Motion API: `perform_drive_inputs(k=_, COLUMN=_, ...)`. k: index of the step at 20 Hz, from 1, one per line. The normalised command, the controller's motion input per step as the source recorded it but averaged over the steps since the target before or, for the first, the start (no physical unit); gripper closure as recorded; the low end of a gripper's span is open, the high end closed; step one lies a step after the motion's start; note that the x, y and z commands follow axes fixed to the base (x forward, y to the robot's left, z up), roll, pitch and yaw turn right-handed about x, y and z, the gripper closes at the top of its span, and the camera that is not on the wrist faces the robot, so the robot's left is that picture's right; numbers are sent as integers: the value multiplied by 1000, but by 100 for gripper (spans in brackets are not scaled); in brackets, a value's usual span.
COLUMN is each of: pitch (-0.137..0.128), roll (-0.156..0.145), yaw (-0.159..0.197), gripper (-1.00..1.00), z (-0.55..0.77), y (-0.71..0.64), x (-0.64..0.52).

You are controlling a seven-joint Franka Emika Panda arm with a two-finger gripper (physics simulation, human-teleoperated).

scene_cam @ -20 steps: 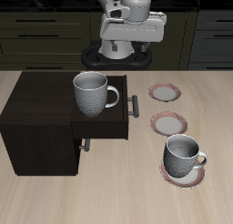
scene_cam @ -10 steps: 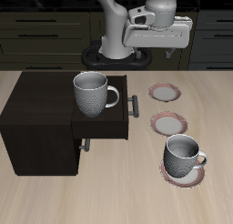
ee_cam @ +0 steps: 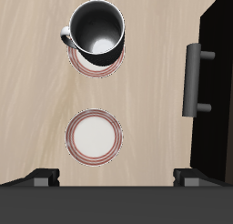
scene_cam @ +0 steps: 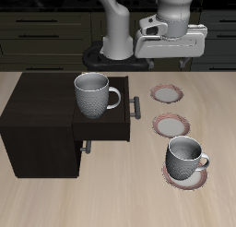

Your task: Place the porcelain mug that is on the plate onto the middle plate relative to the robot

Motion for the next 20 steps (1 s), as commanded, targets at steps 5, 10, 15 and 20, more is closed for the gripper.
perform_drive_inputs(k=5, pitch=9, roll=-8, yaw=-42, gripper=-100, z=252, y=-16, x=352)
perform_drive_inputs(k=10, pitch=11, roll=29, yaw=26, gripper=-100, z=138, y=66, x=280)
perform_drive_inputs(k=15, pitch=15, roll=28, yaw=19, gripper=-100, z=84, y=6, x=301)
perform_drive_inputs(k=20, pitch=13, roll=11, yaw=-35, gripper=-100, z=67, y=-17, x=392)
